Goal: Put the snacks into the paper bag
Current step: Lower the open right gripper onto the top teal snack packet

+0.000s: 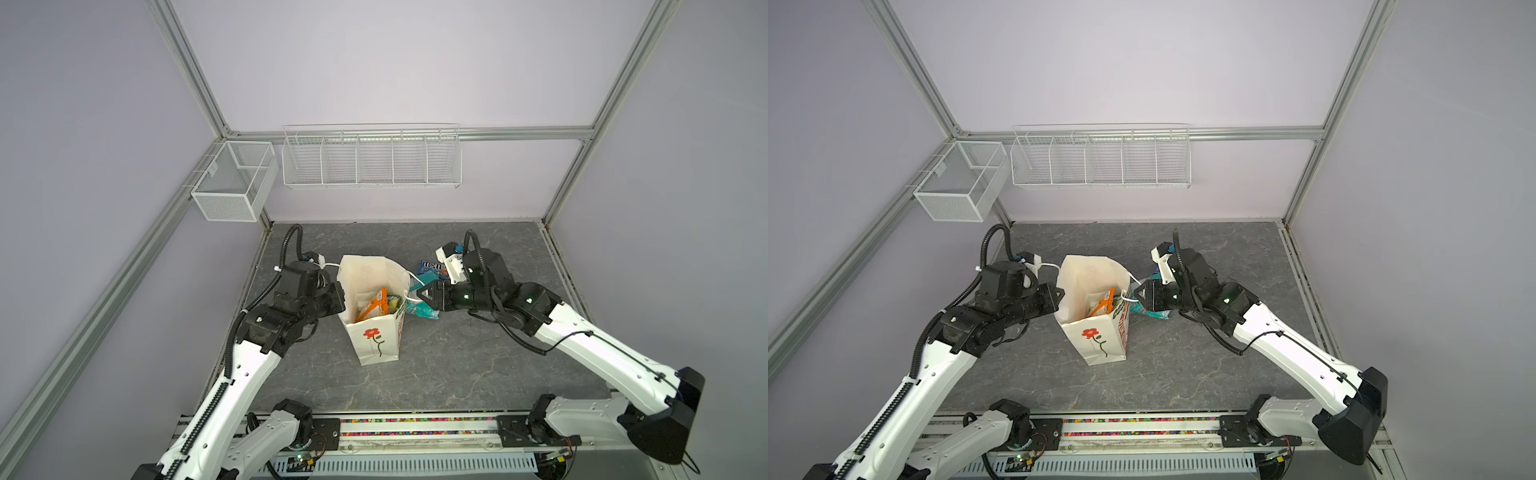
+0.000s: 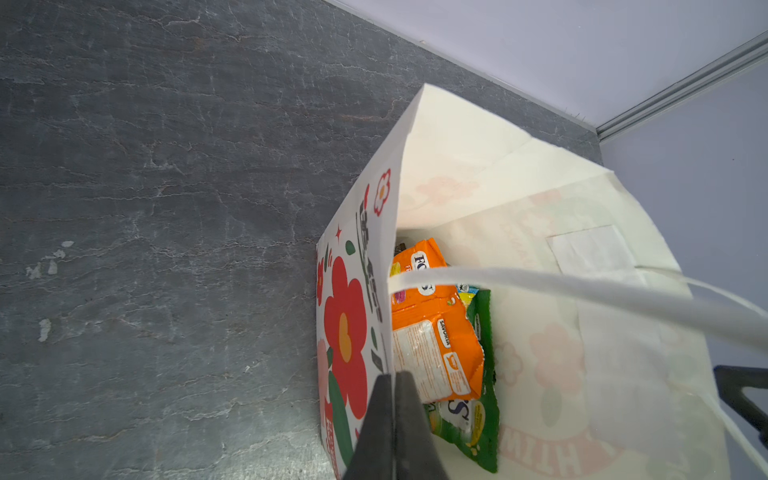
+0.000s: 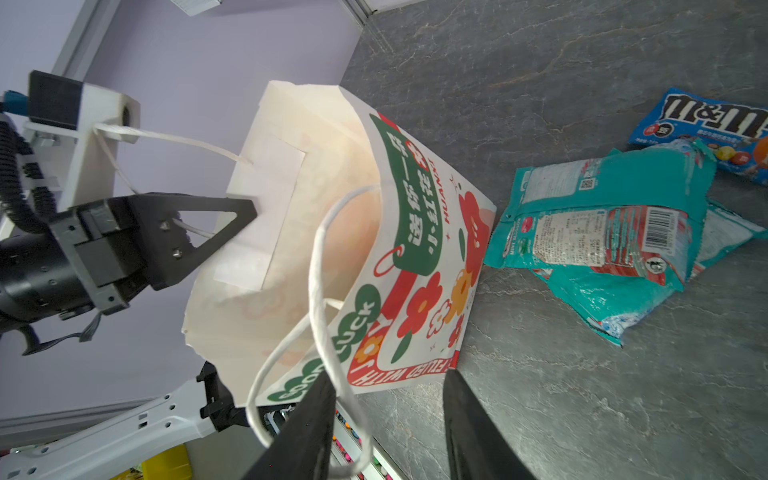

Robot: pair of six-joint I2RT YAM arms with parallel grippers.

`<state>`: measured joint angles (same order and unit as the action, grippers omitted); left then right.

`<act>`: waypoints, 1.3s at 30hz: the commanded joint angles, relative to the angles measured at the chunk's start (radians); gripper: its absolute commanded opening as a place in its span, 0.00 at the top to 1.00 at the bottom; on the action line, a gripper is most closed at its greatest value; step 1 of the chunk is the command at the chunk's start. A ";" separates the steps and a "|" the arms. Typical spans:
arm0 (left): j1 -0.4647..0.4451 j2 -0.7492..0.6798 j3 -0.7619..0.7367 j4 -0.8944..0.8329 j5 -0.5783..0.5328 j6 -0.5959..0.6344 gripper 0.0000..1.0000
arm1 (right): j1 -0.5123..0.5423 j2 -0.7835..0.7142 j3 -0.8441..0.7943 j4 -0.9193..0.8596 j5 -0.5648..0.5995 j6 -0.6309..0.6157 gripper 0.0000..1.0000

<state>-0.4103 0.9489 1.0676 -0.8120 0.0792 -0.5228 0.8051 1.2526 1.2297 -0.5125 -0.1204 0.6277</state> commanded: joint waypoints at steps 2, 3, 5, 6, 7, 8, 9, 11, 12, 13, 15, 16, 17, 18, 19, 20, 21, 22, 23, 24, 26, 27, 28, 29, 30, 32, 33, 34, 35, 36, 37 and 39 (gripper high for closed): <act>0.010 -0.028 -0.006 0.076 0.012 -0.012 1.00 | -0.008 -0.038 -0.043 -0.021 0.033 -0.008 0.54; 0.010 -0.028 -0.011 0.081 0.018 -0.016 1.00 | -0.009 -0.040 -0.051 -0.016 0.029 -0.005 0.54; 0.009 -0.028 -0.023 0.089 0.033 -0.022 1.00 | -0.009 -0.036 -0.055 -0.016 0.022 -0.003 0.54; 0.010 -0.028 -0.027 0.089 0.037 -0.023 1.00 | -0.010 -0.033 -0.054 -0.021 0.015 -0.003 0.54; 0.010 -0.031 -0.030 0.087 0.038 -0.023 1.00 | -0.008 -0.031 -0.052 -0.025 0.006 -0.006 0.54; 0.010 -0.034 -0.033 0.083 0.036 -0.023 1.00 | -0.008 -0.029 -0.049 -0.031 -0.001 -0.011 0.52; 0.010 -0.039 -0.035 0.077 0.030 -0.022 1.00 | -0.009 -0.026 -0.043 -0.042 -0.007 -0.017 0.50; 0.009 -0.050 -0.037 0.068 0.020 -0.019 1.00 | -0.009 -0.027 -0.034 -0.054 -0.020 -0.024 0.46; 0.009 -0.054 -0.037 0.064 0.014 -0.019 1.00 | -0.008 -0.030 -0.029 -0.053 -0.034 -0.030 0.44; 0.010 -0.057 -0.038 0.061 0.012 -0.020 1.00 | -0.008 -0.032 -0.025 -0.051 -0.048 -0.035 0.43; 0.009 -0.059 -0.040 0.056 0.010 -0.022 1.00 | -0.009 -0.041 -0.010 -0.049 -0.071 -0.047 0.40; 0.009 -0.059 -0.038 0.053 0.008 -0.022 1.00 | -0.009 -0.047 -0.002 -0.047 -0.080 -0.053 0.38; 0.010 -0.059 -0.038 0.051 0.007 -0.022 1.00 | -0.008 -0.053 0.005 -0.043 -0.091 -0.061 0.36; 0.009 -0.055 -0.035 0.050 0.007 -0.021 1.00 | -0.009 -0.061 0.013 -0.038 -0.101 -0.069 0.34; 0.010 -0.051 -0.033 0.048 0.008 -0.020 1.00 | -0.009 -0.068 0.018 -0.033 -0.107 -0.074 0.31; 0.009 -0.045 -0.030 0.048 0.010 -0.018 1.00 | -0.009 -0.077 0.022 -0.028 -0.112 -0.079 0.28; 0.009 -0.039 -0.026 0.045 0.010 -0.016 1.00 | -0.009 -0.089 0.022 -0.024 -0.117 -0.084 0.27; 0.009 -0.031 -0.023 0.044 0.010 -0.014 1.00 | -0.008 -0.098 0.022 -0.022 -0.119 -0.086 0.26; 0.009 -0.024 -0.020 0.043 0.010 -0.011 1.00 | -0.009 -0.109 0.020 -0.023 -0.117 -0.091 0.26; 0.010 -0.017 -0.017 0.043 0.010 -0.008 1.00 | -0.008 -0.121 0.015 -0.024 -0.111 -0.094 0.25; 0.009 -0.011 -0.014 0.040 0.005 -0.003 1.00 | -0.010 -0.147 -0.001 -0.034 -0.090 -0.100 0.21; 0.010 -0.010 -0.012 0.039 0.005 -0.002 1.00 | -0.010 -0.162 -0.016 -0.036 -0.071 -0.100 0.19; 0.009 -0.010 -0.011 0.037 0.003 0.000 1.00 | -0.010 -0.174 -0.028 -0.037 -0.055 -0.101 0.17; 0.009 -0.010 -0.010 0.034 0.002 0.000 1.00 | -0.014 -0.187 -0.043 -0.037 -0.034 -0.101 0.16; 0.009 -0.015 -0.009 0.031 0.002 -0.002 1.00 | -0.018 -0.198 -0.058 -0.039 -0.014 -0.100 0.15; 0.009 -0.027 -0.008 0.025 0.001 -0.005 1.00 | -0.034 -0.207 -0.078 -0.044 0.011 -0.096 0.12; 0.009 -0.038 -0.009 0.021 0.000 -0.007 1.00 | -0.048 -0.207 -0.084 -0.049 0.016 -0.092 0.11; 0.009 -0.047 -0.013 0.020 -0.001 -0.003 1.00 | -0.059 -0.204 -0.086 -0.057 0.015 -0.091 0.11; 0.008 -0.054 -0.017 0.024 -0.004 -0.002 1.00 | -0.073 -0.201 -0.086 -0.064 0.013 -0.091 0.11; 0.010 -0.059 -0.020 0.028 -0.008 -0.002 1.00 | -0.086 -0.196 -0.088 -0.072 0.013 -0.090 0.11; 0.009 -0.055 -0.020 0.032 -0.009 -0.003 1.00 | -0.096 -0.193 -0.088 -0.081 0.013 -0.085 0.11; 0.010 -0.039 -0.009 0.041 0.007 -0.007 1.00 | -0.114 -0.195 -0.095 -0.094 0.013 -0.078 0.11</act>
<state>-0.4057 0.9123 1.0348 -0.7910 0.0952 -0.5385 0.7116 1.0592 1.1515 -0.5812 -0.1268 0.5453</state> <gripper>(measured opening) 0.047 0.890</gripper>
